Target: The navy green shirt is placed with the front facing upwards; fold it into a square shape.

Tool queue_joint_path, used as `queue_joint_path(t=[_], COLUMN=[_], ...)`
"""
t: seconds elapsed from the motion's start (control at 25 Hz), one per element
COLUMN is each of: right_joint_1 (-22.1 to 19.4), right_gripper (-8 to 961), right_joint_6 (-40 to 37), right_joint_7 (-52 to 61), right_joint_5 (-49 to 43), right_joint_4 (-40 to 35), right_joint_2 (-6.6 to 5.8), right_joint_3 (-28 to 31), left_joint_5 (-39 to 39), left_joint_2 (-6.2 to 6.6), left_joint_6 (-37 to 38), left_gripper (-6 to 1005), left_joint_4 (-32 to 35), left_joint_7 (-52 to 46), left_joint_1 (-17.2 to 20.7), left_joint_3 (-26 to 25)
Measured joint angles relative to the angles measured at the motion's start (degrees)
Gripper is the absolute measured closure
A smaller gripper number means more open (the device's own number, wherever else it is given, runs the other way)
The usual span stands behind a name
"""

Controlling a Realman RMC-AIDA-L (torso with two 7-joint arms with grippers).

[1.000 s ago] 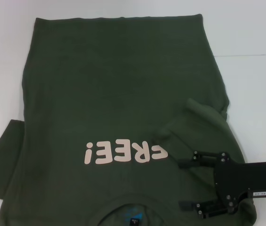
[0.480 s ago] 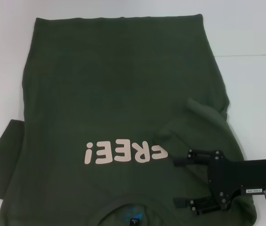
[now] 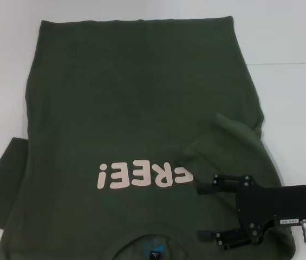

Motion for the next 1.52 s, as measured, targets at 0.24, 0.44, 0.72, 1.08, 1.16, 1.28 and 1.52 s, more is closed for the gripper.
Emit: queue_joint_path(t=[0.24,0.44,0.72,1.08,1.16,1.28,1.52], right_joint_1=[0.1,0.16,0.21,0.25,0.25,0.25,0.25], right_gripper=[23,24,24,24,24,24,24], right_joint_6=[0.0,0.0,-0.01,-0.01,-0.01,-0.01,-0.01], right_joint_7=[0.17,0.31,0.43,0.61,0.62,0.62,0.74], right_joint_5=[0.08,0.12,0.16,0.17,0.17,0.17,0.16], right_joint_4=[0.42,0.55,0.65,0.65,0.65,0.7,0.83], right_joint_2=[0.0,0.0,0.08,0.09,0.09,0.09,0.09], right_joint_3=[-0.02,-0.02,-0.02,-0.02,-0.02,-0.02,-0.02], left_joint_5=[0.45,1.53,2.11,2.2,2.2,2.2,2.2], left_joint_2=[0.15,0.25,0.35,0.34,0.35,0.34,0.25], left_joint_6=[-2.39,-3.34,-4.66,-5.45,-5.69,-6.09,-6.6], left_gripper=[188,188,187,187,187,187,187], left_joint_4=[-1.1,-1.52,-3.34,-4.03,-4.03,-4.03,-4.05], left_joint_7=[0.66,0.71,0.89,1.14,1.16,1.15,1.05], left_joint_1=[-0.02,0.03,-0.01,-0.02,-0.02,-0.02,-0.02], left_joint_3=[-0.13,-0.24,-0.33,-0.37,-0.35,-0.26,-0.03])
